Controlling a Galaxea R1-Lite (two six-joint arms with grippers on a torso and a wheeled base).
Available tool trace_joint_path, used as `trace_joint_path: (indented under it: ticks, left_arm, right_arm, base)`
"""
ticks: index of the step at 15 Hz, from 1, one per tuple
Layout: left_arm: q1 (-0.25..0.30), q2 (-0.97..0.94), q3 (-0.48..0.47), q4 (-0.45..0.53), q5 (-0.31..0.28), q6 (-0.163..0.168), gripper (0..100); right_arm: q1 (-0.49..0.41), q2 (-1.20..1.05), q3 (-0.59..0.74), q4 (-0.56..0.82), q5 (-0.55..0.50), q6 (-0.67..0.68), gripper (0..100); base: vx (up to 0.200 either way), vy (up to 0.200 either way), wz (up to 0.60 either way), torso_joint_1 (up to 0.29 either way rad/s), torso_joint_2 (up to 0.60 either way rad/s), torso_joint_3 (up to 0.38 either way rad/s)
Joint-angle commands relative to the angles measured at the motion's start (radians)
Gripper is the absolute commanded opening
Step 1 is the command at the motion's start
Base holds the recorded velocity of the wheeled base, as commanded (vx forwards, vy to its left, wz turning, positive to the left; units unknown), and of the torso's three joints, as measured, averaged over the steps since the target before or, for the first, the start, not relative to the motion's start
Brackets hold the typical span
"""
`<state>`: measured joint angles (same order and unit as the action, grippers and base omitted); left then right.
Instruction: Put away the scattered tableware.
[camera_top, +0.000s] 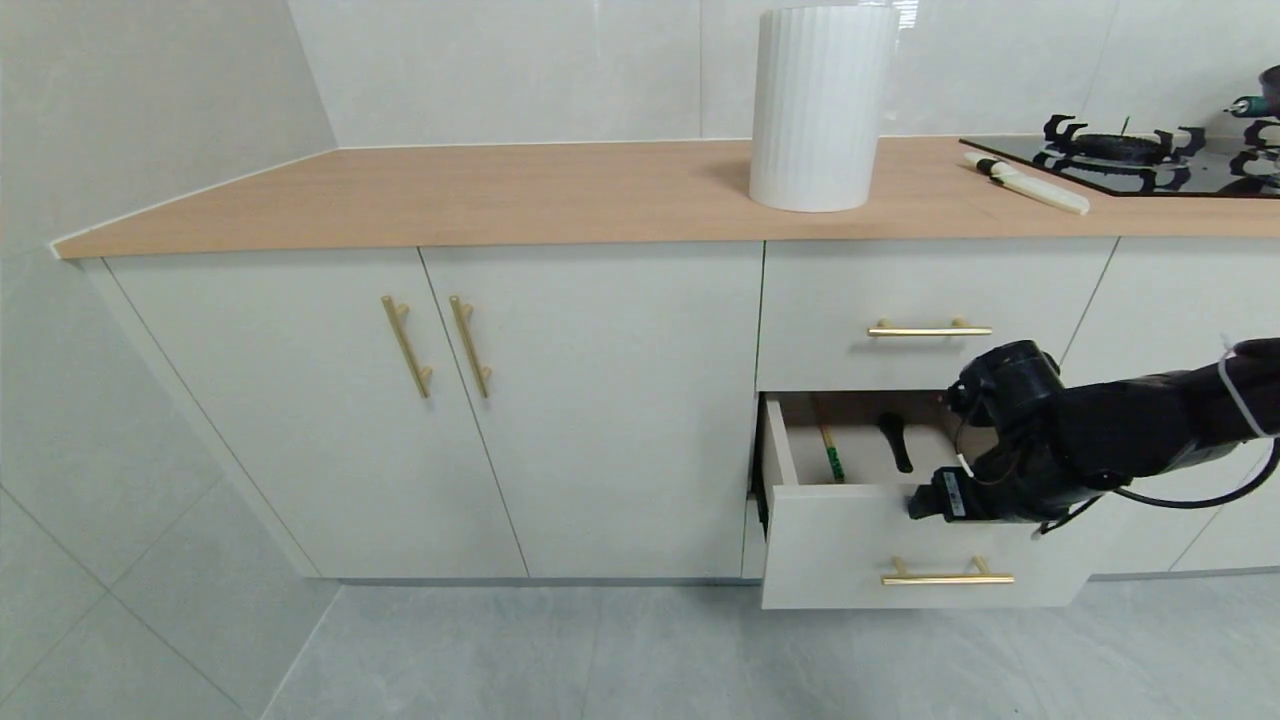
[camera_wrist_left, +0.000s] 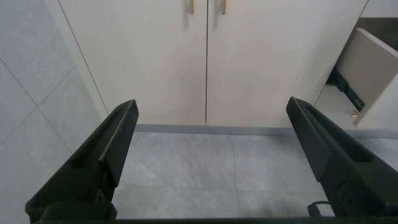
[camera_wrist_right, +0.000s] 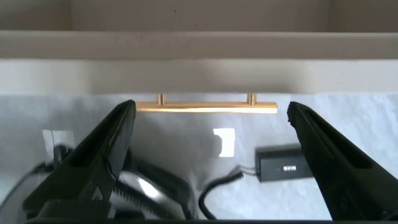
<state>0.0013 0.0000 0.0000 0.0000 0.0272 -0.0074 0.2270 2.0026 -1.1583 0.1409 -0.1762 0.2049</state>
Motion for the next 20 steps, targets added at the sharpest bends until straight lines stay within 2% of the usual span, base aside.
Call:
trace_joint_path:
  ticks: [1, 3, 6, 8, 10, 13, 14, 15, 20]
  left_arm:
    - [0.0, 0.0, 0.0, 0.0, 0.0, 0.0, 100]
    - [0.0, 0.0, 0.0, 0.0, 0.0, 0.0, 100]
    - [0.0, 0.0, 0.0, 0.0, 0.0, 0.0, 100]
    - [0.0, 0.0, 0.0, 0.0, 0.0, 0.0, 100]
    - [0.0, 0.0, 0.0, 0.0, 0.0, 0.0, 100]
    - [0.0, 0.0, 0.0, 0.0, 0.0, 0.0, 100]
    - [0.0, 0.0, 0.0, 0.0, 0.0, 0.0, 100]
    - [0.0, 0.0, 0.0, 0.0, 0.0, 0.0, 100]
    - [0.0, 0.0, 0.0, 0.0, 0.0, 0.0, 100]
  right_arm:
    - [-0.026, 0.105, -0.11, -0.009, 0.0, 0.002, 100]
    - [-0.038, 0.156, -0.143, -0.066, 0.0, 0.004, 100]
    - [-0.04, 0.174, -0.103, -0.248, -0.006, 0.01, 100]
    - [-0.051, 0.185, -0.09, -0.323, -0.008, 0.013, 100]
    - [-0.051, 0.232, -0.067, -0.477, -0.023, 0.013, 100]
    - [-0.046, 0.32, -0.057, -0.722, -0.109, 0.011, 100]
    - [-0.046, 0.328, -0.052, -0.75, -0.12, 0.011, 100]
    - [-0.044, 0.361, -0.044, -0.842, -0.137, 0.007, 100]
    - [-0.044, 0.389, -0.052, -0.94, -0.144, 0.007, 100]
  base:
    - [0.0, 0.0, 0.0, 0.0, 0.0, 0.0]
    - [0.0, 0.0, 0.0, 0.0, 0.0, 0.0]
    - [0.0, 0.0, 0.0, 0.0, 0.0, 0.0]
    - [0.0, 0.0, 0.0, 0.0, 0.0, 0.0]
    - [0.0, 0.0, 0.0, 0.0, 0.0, 0.0]
    - [0.0, 0.0, 0.0, 0.0, 0.0, 0.0]
    - [0.0, 0.0, 0.0, 0.0, 0.0, 0.0]
    - [0.0, 0.0, 0.0, 0.0, 0.0, 0.0]
    - [0.0, 0.0, 0.0, 0.0, 0.0, 0.0]
